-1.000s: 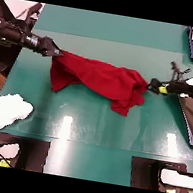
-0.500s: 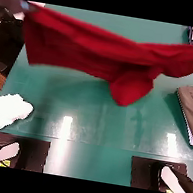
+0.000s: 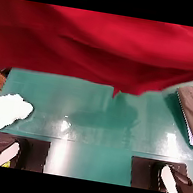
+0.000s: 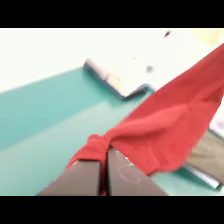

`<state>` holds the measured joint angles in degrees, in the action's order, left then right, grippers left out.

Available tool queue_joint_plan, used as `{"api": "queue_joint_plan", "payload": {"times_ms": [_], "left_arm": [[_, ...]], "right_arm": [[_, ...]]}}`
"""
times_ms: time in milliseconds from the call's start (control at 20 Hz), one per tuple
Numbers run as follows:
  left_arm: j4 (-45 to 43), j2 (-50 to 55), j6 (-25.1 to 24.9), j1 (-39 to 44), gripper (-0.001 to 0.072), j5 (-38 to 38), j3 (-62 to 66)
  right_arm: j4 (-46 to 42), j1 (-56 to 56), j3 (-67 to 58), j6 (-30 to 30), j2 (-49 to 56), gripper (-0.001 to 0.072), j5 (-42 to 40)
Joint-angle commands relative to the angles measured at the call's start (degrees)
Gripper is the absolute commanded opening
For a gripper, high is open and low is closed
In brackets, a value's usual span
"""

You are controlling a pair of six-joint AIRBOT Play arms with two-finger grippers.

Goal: Fold the shirts.

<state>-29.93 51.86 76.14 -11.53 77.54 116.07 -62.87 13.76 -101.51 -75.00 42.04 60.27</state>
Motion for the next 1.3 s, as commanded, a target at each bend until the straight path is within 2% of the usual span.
{"api": "queue_joint_plan", "payload": {"times_ms": [0,200,300,400,550,700,800,900,1050,1100,1150,1200,1250], "left_arm": [[2.4,-3.0,2.1,0.0,0.0024,0.4,1.3],[-4.0,-2.8,5.0,0.0,0.0025,4.3,-9.0],[-4.7,-2.8,4.8,0.0,0.0024,4.3,-21.3],[-4.9,-2.8,2.5,0.0,0.0024,2.5,-36.5],[-7.2,-2.1,-1.0,0.0,0.0024,-8.0,-60.3],[-7.3,3.3,-8.3,0.0,0.0025,-21.2,-74.9],[-7.1,9.8,-13.5,0.0,0.0025,-27.8,-76.2],[-5.5,16.6,-16.4,0.0,0.0025,-30.9,-73.4],[-4.7,26.0,-16.5,0.0,0.0027,-31.0,-65.3],[-4.8,27.9,-16.3,-0.1,0.0145,-30.4,-62.6],[-4.8,28.8,-16.0,-0.1,0.0478,-29.9,-60.3],[-4.9,29.0,-15.9,-0.1,0.0586,-29.0,-58.1],[-5.9,29.0,-15.9,-0.1,0.0517,-27.4,-55.8]], "right_arm": [[-4.7,0.0,-10.4,-1.1,1.7,0.0015,5.4],[-0.6,-0.7,-20.8,-1.9,13.7,0.0015,14.4],[0.9,-4.6,-18.1,-2.1,19.5,0.0015,16.1],[-2.0,-10.5,-10.7,-2.1,24.6,0.0015,15.8],[-6.4,-17.6,-3.1,-2.1,34.3,0.0016,15.7],[-6.2,-21.2,1.0,-2.1,44.6,0.0016,8.7],[-6.2,-22.7,1.5,-2.6,50.5,0.0016,3.2],[-6.1,-23.9,1.5,-4.2,54.9,0.0017,-1.3],[-5.5,-24.7,1.5,-6.7,58.8,0.0019,-4.8],[-3.9,-24.7,1.5,-7.5,59.3,0.0064,-5.0],[-1.1,-24.0,1.5,-7.5,59.6,0.0304,-5.2],[1.5,-23.0,1.4,-7.5,59.5,0.0485,-5.2],[4.0,-21.8,0.3,-7.5,59.5,0.0501,-3.7]]}}
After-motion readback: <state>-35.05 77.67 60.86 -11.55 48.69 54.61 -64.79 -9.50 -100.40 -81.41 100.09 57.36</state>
